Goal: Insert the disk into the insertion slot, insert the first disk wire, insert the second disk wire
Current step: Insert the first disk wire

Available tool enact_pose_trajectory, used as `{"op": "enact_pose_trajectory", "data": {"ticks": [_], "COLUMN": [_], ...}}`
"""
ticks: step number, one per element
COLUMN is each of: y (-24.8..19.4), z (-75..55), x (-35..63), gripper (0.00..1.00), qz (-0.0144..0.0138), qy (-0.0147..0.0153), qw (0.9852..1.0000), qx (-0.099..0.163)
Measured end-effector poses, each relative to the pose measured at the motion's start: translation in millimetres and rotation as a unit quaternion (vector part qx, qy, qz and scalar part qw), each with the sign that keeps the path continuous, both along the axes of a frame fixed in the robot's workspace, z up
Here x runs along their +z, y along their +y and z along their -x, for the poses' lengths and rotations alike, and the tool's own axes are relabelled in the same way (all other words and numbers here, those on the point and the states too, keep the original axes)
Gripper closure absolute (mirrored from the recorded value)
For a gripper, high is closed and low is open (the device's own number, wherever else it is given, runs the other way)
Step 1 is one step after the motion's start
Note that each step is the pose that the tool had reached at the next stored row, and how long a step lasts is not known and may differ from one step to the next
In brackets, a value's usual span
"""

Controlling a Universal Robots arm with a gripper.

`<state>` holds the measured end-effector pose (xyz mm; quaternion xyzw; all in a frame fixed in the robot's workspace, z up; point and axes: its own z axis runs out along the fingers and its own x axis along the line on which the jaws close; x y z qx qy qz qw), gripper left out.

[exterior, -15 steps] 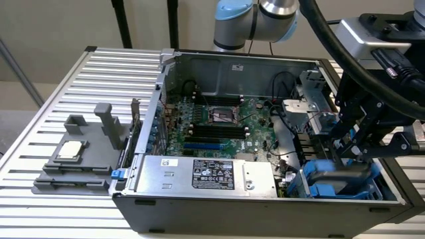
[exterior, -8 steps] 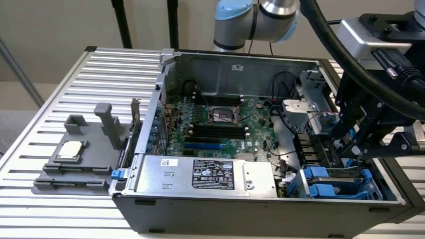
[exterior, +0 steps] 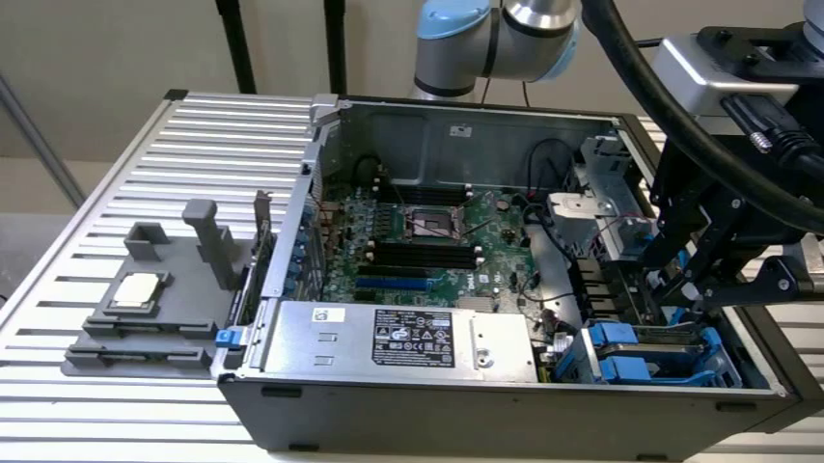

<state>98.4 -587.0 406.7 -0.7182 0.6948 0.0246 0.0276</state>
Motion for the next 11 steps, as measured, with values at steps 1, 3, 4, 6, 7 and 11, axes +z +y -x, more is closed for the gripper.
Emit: {"op": "enact_pose_trajectory", "data": {"ticks": [1, 3, 4, 6, 7, 11], "y": [0.0, 0.0, 0.0, 0.0, 0.0, 0.0], "z": [0.0, 0.0, 0.0, 0.0, 0.0, -11.8], "x": [0.0, 0.0, 0.0, 0.0, 0.0, -0.2], "gripper": [0.6, 0.6, 0.6, 0.6, 0.6, 0.6], "qz": [0.0, 0.0, 0.0, 0.0, 0.0, 0.0], "qy": [0.0, 0.0, 0.0, 0.0, 0.0, 0.0009], "qw": [1.0, 1.0, 1.0, 1.0, 1.0, 1.0], "qx": [0.0, 0.0, 0.0, 0.0, 0.0, 0.001]}}
